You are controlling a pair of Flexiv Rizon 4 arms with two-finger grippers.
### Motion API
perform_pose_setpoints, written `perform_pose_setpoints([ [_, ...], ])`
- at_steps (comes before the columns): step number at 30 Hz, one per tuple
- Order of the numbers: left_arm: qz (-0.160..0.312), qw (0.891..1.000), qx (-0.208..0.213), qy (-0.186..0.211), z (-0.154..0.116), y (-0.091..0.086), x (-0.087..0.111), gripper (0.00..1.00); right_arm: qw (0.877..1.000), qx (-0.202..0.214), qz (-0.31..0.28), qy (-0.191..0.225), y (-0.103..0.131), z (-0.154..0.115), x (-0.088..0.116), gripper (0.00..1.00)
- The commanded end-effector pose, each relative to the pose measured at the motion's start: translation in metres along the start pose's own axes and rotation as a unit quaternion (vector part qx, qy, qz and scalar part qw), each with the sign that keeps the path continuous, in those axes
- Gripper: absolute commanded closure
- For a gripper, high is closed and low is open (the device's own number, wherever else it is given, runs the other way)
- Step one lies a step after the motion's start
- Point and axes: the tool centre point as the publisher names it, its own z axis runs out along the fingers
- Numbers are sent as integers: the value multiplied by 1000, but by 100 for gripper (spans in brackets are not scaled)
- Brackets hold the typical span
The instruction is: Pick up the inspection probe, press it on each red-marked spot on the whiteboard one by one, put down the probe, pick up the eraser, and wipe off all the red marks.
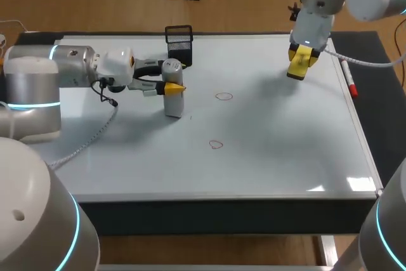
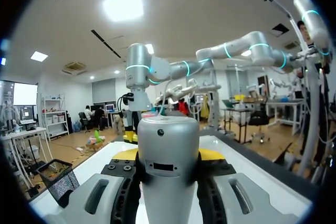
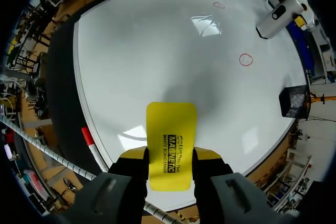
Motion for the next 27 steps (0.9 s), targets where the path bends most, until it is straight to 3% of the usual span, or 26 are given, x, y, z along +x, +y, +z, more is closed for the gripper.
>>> perform_pose_setpoints([
  [1, 0, 1000, -1, 1, 1, -2, 0, 100, 1000, 0, -1, 2, -1, -1, 0, 100],
  [10, -3, 1000, 17, -15, -14, -10, -11, 100, 1000, 0, -1, 2, -1, -1, 0, 100],
  [22, 24, 998, 23, -57, -66, -44, -53, 100, 1000, 0, -1, 2, -1, -1, 0, 100],
  [27, 28, 997, 13, -77, -87, -51, -68, 100, 1000, 0, -1, 2, -1, -1, 0, 100],
])
